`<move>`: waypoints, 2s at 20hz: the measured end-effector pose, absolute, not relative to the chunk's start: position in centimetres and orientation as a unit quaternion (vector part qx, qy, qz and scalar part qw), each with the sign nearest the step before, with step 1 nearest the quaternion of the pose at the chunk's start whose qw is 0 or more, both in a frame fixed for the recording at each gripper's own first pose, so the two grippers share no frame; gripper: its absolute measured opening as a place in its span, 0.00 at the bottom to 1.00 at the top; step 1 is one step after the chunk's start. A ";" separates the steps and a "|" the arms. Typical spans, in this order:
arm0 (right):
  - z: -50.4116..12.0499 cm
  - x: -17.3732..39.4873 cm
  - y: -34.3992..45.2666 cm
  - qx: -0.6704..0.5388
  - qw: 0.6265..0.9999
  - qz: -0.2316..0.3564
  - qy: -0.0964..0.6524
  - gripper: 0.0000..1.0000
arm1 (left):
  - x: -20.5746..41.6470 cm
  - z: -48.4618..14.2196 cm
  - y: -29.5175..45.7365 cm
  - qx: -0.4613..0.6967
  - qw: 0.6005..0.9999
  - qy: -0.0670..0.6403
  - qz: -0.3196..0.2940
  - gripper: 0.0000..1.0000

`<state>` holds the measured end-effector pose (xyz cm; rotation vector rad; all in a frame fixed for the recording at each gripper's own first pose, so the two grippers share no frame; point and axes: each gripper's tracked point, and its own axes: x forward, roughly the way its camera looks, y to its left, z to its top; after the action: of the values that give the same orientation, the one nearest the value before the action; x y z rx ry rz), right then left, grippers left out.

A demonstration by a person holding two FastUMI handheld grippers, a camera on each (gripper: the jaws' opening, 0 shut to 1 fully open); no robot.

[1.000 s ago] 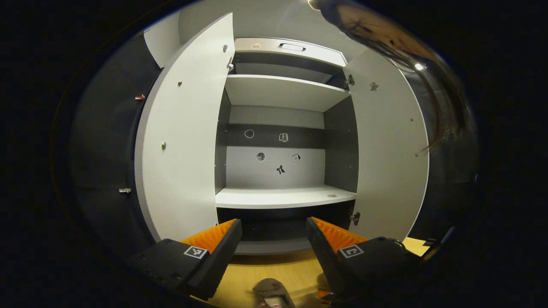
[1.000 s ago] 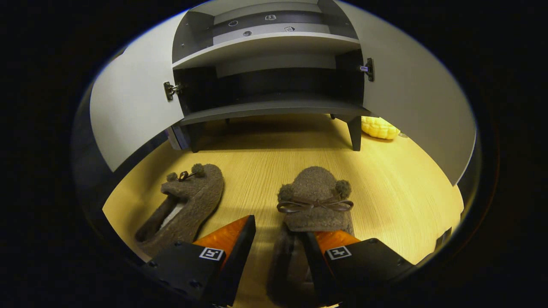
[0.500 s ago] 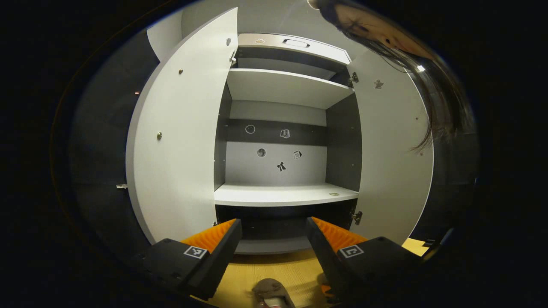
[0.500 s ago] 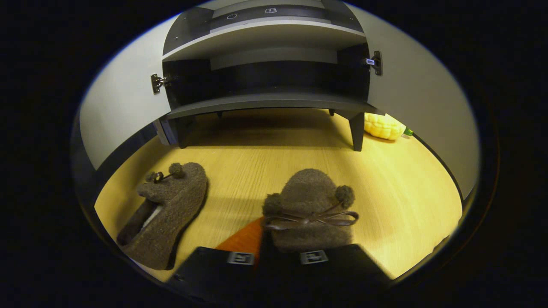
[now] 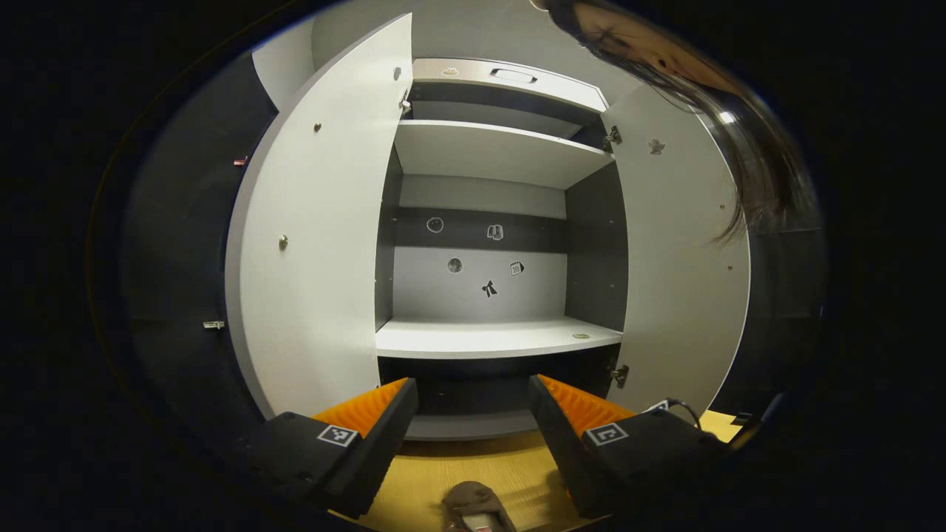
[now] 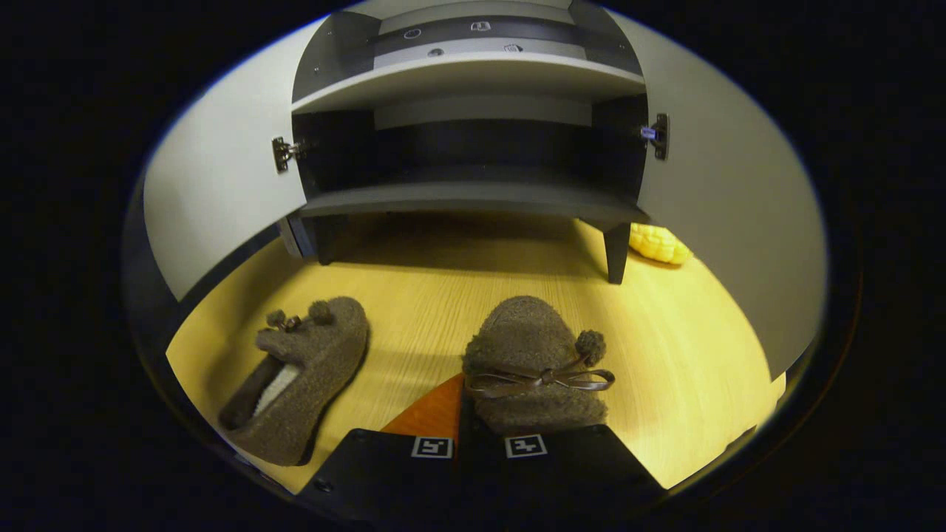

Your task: Grab one shoe with the right hand and put it into the shoe cabinet, grab the other shoe with the left hand and put it into the shoe cabinet; then close the right door with the right hand and the left door with the left hand.

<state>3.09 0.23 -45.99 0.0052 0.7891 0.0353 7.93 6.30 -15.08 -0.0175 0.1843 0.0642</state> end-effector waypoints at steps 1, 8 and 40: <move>-43.9 3.8 0.4 0.001 0.929 0.023 0.368 0.11 | 7.8 -14.8 6.3 -0.009 0.995 0.091 0.033 0.96; -28.2 11.8 2.0 0.010 0.969 0.047 0.240 0.11 | 6.0 -11.2 5.2 -0.010 0.997 0.068 0.028 0.96; -25.7 45.3 -4.4 -0.017 0.951 -0.026 0.308 0.17 | 7.0 -13.0 9.6 -0.010 0.987 0.120 0.107 0.96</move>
<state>45.35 -4.39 -25.70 -0.0339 0.6263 -0.0525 7.03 9.61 -13.02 -0.0194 0.2416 0.2147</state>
